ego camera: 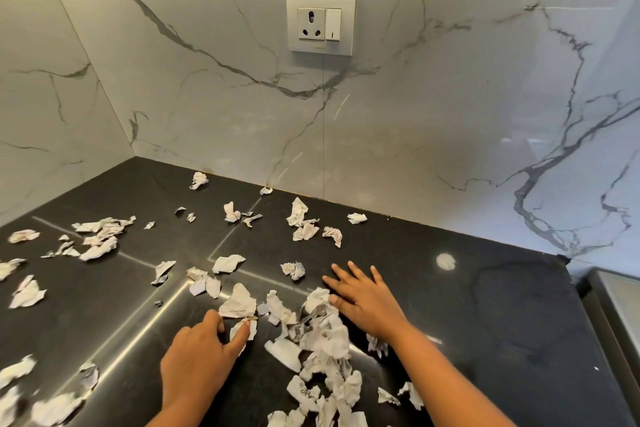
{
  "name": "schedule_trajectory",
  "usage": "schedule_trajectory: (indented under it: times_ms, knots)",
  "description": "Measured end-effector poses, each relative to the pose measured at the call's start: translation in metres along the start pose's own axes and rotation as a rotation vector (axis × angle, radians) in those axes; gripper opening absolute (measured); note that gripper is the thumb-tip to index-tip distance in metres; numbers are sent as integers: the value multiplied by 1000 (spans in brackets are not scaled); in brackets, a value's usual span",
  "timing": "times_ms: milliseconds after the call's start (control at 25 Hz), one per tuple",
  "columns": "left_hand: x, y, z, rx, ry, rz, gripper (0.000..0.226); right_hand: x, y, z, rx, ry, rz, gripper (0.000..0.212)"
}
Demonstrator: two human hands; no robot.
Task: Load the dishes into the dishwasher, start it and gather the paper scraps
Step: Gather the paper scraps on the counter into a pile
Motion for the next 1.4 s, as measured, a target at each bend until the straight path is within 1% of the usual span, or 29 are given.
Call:
schedule_trajectory:
  times_ms: [80, 120, 160, 240, 280, 440, 480, 560, 600, 640, 720, 760, 800, 840, 880, 920, 960, 1040, 1080, 1160, 1240, 1320, 1400]
  knots:
    - [-1, -1, 4, 22, 8, 2, 44, 5, -16, -7, 13, 113, -39, 67]
    - [-2, -2, 5, 28, 13, 5, 43, 2, -25, -9, 38, 223, -56, 55]
    - [-3, -2, 5, 26, 14, 12, 42, 0, -34, -9, 73, 364, -69, 47]
    - [-3, -2, 0, 13, 4, 16, 40, -5, -56, -9, 159, 634, -96, 44]
    - [-2, -2, -1, 11, 6, 9, 40, -4, -68, -6, 185, 691, -104, 44]
    - [1, -1, -3, 4, -21, 1, 41, 2, -118, 13, 255, 766, -35, 47]
    - [1, -1, -3, 2, -26, 2, 42, 4, -128, 14, 296, 780, -39, 55]
    - [1, -1, -3, -1, -30, -9, 43, 7, -136, 11, 324, 759, -43, 80]
    - [2, -2, -3, -3, -39, -22, 43, 9, -135, 5, 333, 728, -38, 83]
    - [2, -2, -3, 1, -59, -30, 43, 11, -133, -3, 354, 671, -39, 78]
    - [0, -3, -2, 10, -97, -38, 42, 18, -127, -28, 434, 548, -94, 67]
    - [-1, -3, -2, 14, -105, -39, 42, 25, -121, -38, 450, 548, -112, 69]
    - [-2, -3, -3, 16, -110, -45, 40, 25, -115, -53, 443, 613, -96, 74]
    - [-2, -3, -5, 19, -122, -56, 38, 20, -113, -65, 467, 730, -52, 77]
    - [-2, -3, -7, 24, -144, -68, 35, 11, -116, -74, 492, 839, 18, 71]
    - [-1, -4, -6, 35, -170, -81, 33, 1, -122, -74, 518, 868, 84, 63]
    - [-2, -4, -6, 54, -197, -92, 31, -10, -131, -69, 552, 792, 147, 60]
    - [-5, -4, -4, 95, -234, -113, 28, -23, -162, -48, 668, 619, 247, 70]
    - [-6, -3, -3, 112, -244, -117, 28, -19, -178, -33, 751, 532, 249, 79]
    - [-7, -3, -2, 138, -251, -122, 29, -3, -209, -24, 890, 429, 154, 94]
    - [-7, -3, -3, 164, -300, -142, 27, 21, -223, -41, 966, 464, 54, 94]
    - [-4, -7, -2, 200, -398, -178, 19, 33, -210, -68, 922, 447, 43, 90]
    - [-5, -14, -4, 250, -483, -216, 12, 37, -179, -99, 821, 471, 110, 75]
Point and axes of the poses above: each hand's wrist, its own y-axis towards the middle knuckle, its own x-axis out of the palm, z = x × y, the point moved 9 cm from there along y, towards the middle knuckle, and after that the axes turned 1 degree about -z, right-handed, at the moved point
